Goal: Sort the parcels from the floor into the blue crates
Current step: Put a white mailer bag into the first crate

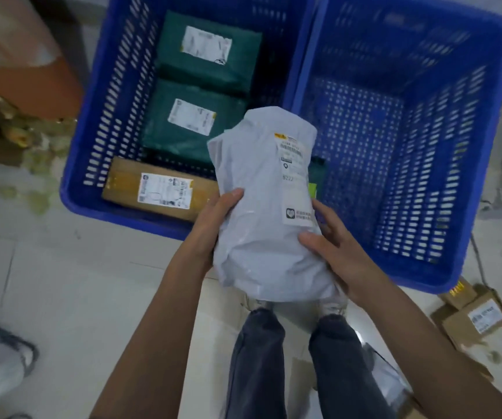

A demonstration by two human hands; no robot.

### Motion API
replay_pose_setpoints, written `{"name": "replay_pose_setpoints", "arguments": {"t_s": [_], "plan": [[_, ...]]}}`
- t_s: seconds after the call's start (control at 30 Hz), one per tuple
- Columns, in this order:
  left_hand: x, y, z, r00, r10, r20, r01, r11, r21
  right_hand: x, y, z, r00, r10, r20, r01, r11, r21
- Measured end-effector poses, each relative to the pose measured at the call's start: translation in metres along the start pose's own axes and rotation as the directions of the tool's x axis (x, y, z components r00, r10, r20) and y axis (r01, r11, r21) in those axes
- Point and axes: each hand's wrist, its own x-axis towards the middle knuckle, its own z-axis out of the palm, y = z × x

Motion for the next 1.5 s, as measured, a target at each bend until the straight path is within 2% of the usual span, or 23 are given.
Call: {"name": "replay_pose_setpoints", "arguments": {"t_s": [0.17,0.37,0.5,0.63,0.8,1.0,1.2,1.27,1.37,1.5], "plan": [[0.001,-0.004,-0.040,0.999,0.004,-0.036,-0.008,0.994,-0.107,0.022,0.011,0.030,0.998,0.008,0.059,-0.005,0.998,-0.055],[0.020,0.006,-0.068,0.997,-0.048,-0.059,0.038,0.986,-0.162,0.055,0.009,0.051,0.997,0.057,0.050,-0.057,0.998,-0.008],[0.034,0.031,-0.071,0.983,-0.159,-0.097,0.137,0.970,-0.202,0.077,-0.008,0.061,0.998,0.057,0.013,-0.054,0.987,-0.148],[0.055,0.062,-0.072,0.977,-0.184,-0.112,0.177,0.982,-0.069,0.098,-0.032,0.070,0.999,0.009,-0.033,-0.014,0.983,-0.183],[0.078,0.089,-0.081,0.992,-0.105,-0.071,0.112,0.988,0.108,0.128,-0.049,0.084,0.999,-0.018,-0.038,0.009,0.971,-0.238],[0.127,0.114,-0.103,0.993,-0.096,-0.072,0.109,0.969,0.221,0.179,-0.039,0.102,0.995,0.021,-0.098,-0.046,0.965,-0.258],[0.179,0.156,-0.125,1.000,-0.007,-0.023,0.013,0.952,0.307,0.239,-0.045,0.142,0.975,-0.004,-0.220,-0.024,0.992,-0.124],[0.197,0.175,-0.139,0.999,0.038,-0.038,-0.020,0.917,0.398,0.265,-0.048,0.163,0.968,0.011,-0.251,-0.028,0.998,-0.061],[0.224,0.201,-0.165,0.993,0.108,-0.053,-0.062,0.838,0.542,0.304,-0.049,0.194,0.975,0.020,-0.219,-0.030,0.998,-0.046],[0.249,0.213,-0.193,0.994,0.109,-0.021,-0.079,0.828,0.555,0.339,-0.046,0.223,0.979,0.022,-0.201,-0.039,0.996,-0.079]]}}
